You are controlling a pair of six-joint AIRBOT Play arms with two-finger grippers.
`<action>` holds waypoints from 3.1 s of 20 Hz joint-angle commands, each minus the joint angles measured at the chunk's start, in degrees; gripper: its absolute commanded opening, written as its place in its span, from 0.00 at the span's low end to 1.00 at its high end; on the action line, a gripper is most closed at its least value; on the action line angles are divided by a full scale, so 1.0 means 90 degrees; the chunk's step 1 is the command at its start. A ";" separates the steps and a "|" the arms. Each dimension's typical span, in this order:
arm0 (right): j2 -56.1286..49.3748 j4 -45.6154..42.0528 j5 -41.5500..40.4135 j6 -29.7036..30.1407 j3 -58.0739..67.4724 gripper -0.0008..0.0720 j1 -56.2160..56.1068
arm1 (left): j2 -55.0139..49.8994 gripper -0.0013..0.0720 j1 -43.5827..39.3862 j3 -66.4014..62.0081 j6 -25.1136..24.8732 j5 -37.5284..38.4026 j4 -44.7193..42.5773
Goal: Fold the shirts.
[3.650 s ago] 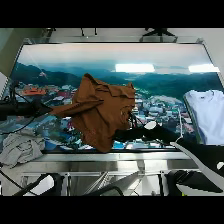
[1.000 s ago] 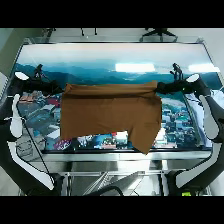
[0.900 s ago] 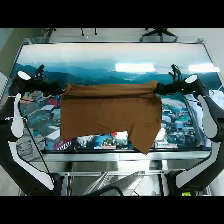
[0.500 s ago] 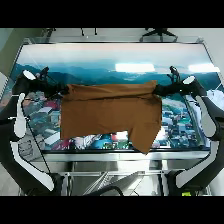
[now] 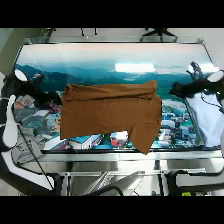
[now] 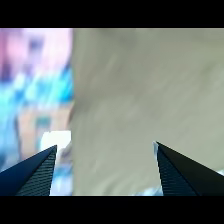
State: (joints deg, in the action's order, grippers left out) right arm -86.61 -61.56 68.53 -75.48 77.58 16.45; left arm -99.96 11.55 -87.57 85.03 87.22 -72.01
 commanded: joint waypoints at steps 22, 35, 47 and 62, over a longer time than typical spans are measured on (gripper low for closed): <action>0.1467 0.2987 -0.1797 0.1418 -0.5608 0.51 -0.0568 | 0.1807 0.03 -0.0017 0.3648 -0.1562 -0.1477 0.1338; 0.3640 0.2181 0.0172 0.1933 -0.4801 0.03 0.1401 | 0.2868 0.03 0.1484 0.3653 -0.1552 -0.0726 0.1372; 0.0372 0.3772 -0.1972 0.2752 -0.1778 0.03 -0.0663 | 0.0512 0.03 -0.0017 0.0282 -0.1370 -0.0979 0.1496; -0.0928 0.2467 -0.1438 0.2509 -0.0736 0.98 0.0075 | -0.1923 0.94 -0.0119 -0.3143 -0.1066 0.0039 0.1236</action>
State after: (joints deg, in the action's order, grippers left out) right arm -96.03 -35.42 53.78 -50.54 70.28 14.39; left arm -116.36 10.13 -111.59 73.80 85.19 -60.77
